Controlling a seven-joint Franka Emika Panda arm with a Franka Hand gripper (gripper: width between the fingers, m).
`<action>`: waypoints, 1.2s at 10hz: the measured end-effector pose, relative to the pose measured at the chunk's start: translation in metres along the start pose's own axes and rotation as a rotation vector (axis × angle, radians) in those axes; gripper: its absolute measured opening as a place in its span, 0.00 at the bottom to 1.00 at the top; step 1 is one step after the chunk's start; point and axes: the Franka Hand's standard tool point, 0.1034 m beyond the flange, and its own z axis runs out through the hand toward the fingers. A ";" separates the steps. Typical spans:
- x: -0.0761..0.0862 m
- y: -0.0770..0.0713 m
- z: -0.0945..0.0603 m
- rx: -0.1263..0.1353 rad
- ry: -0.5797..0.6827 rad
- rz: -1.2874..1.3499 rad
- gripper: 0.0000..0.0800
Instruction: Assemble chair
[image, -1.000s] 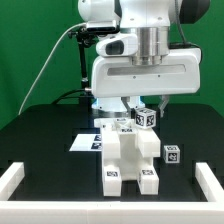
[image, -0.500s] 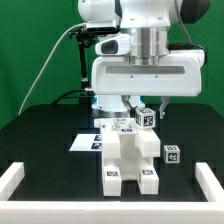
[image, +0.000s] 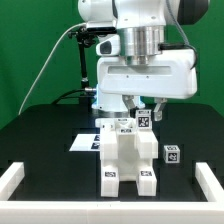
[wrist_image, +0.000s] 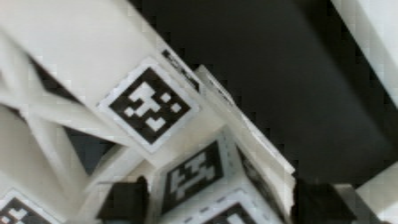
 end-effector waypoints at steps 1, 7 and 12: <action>0.000 0.000 0.000 0.000 0.000 -0.002 0.49; 0.000 -0.006 -0.001 -0.022 0.005 -0.533 0.81; 0.000 -0.006 -0.001 -0.015 0.003 -0.300 0.53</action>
Offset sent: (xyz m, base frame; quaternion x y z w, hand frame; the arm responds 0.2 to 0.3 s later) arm 0.0026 0.0015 0.0024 -0.0456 0.0014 -0.1722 0.9840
